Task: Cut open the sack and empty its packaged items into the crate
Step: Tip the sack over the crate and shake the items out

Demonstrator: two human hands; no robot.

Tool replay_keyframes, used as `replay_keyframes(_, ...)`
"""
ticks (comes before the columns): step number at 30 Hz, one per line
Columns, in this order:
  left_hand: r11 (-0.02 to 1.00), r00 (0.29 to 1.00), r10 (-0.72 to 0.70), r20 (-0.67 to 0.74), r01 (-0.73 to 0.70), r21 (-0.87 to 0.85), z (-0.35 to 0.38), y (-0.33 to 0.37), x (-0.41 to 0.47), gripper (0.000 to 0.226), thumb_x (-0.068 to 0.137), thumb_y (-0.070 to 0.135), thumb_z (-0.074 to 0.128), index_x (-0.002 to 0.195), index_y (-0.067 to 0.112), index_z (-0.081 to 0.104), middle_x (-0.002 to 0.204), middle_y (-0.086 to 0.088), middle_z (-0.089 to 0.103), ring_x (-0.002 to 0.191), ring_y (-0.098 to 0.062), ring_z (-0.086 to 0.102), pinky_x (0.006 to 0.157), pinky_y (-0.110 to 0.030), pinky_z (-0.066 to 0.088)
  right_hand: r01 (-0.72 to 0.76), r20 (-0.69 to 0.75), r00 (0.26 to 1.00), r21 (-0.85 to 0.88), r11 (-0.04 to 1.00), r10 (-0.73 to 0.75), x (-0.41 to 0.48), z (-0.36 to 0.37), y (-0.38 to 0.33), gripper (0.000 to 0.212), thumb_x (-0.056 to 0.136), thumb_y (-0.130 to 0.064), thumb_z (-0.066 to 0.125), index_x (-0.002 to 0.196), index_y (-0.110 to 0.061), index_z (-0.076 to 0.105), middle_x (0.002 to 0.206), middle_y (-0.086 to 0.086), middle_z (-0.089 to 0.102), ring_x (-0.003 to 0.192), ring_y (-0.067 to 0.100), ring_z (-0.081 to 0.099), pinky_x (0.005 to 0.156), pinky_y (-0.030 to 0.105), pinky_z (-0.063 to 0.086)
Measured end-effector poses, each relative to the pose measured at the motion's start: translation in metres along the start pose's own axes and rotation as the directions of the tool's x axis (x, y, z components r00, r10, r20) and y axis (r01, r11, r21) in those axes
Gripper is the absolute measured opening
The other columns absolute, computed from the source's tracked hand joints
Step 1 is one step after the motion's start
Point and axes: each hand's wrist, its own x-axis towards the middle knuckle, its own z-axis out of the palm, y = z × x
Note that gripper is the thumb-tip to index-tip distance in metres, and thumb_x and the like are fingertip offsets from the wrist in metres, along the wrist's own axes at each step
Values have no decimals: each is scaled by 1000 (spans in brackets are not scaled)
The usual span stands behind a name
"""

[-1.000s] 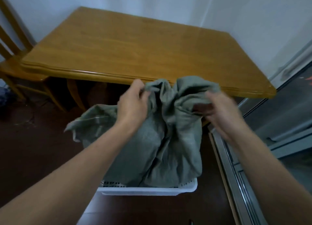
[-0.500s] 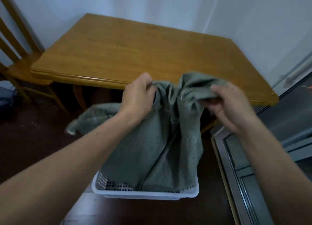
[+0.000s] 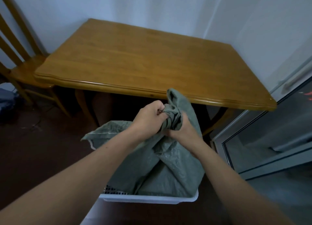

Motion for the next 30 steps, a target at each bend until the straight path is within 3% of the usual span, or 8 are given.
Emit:
replay_keyframes(4,974,985,-7,171,-31,223,-32,-14,-11,49,79,54,59,121,32,47,128,3,57,123,-18,51,106,-43,38,-48,-188,981,-38,998,40,9,-1,2,20,85,-22,65,105,-22,64,99,-3,69,96,17,65,85,38,54)
replay_keyframes(6,715,962,-169,215,-30,698,-51,-28,-24,90,69,68,61,144,37,20,150,4,33,138,-24,30,112,-46,25,-79,-185,978,80,994,93,6,-4,2,10,88,-21,63,98,-23,65,96,-3,69,95,18,66,82,36,55)
replay_keyframes(8,537,930,-334,153,54,842,-64,-48,-33,82,77,60,59,144,35,20,149,-2,30,134,-30,34,103,-46,33,-107,-178,975,134,985,130,3,-4,-1,7,88,-21,63,91,-28,63,98,-1,69,94,19,65,85,39,55)
replay_keyframes(11,653,924,-380,49,230,721,-68,-55,-35,27,97,34,41,115,19,53,122,-10,58,105,-30,57,81,-38,46,-198,-139,960,273,941,242,0,-1,-2,10,90,-16,61,95,-25,62,103,6,69,93,22,66,83,39,56)
replay_keyframes(16,939,937,-340,79,343,-22,-55,-23,-20,19,96,12,39,98,9,58,83,-11,61,69,-22,59,57,-31,52,-280,-89,933,430,858,348,-5,-3,-28,24,93,-2,50,115,-13,53,101,13,67,89,27,65,73,39,55)
replay_keyframes(22,984,999,39,-22,-42,-176,-54,24,-10,24,96,20,42,106,20,63,111,-3,67,104,-21,61,93,-40,49,-111,-165,962,495,862,219,-13,-35,-74,22,89,2,52,104,-12,59,105,17,67,100,34,64,91,50,51)
replay_keyframes(27,990,988,-28,149,47,-130,-37,7,-3,22,97,18,43,107,24,61,113,-4,66,109,-23,60,99,-40,46,-111,-177,961,462,880,214,-18,-32,-71,29,89,3,51,116,-6,57,111,19,67,94,31,66,85,48,55)
replay_keyframes(30,975,989,130,-71,-141,-172,-48,29,4,25,98,18,39,107,29,60,116,-1,64,111,-20,57,94,-33,44,-14,-250,959,435,900,135,-11,-45,-86,26,88,7,49,111,-3,56,103,18,67,84,27,66,74,40,57)
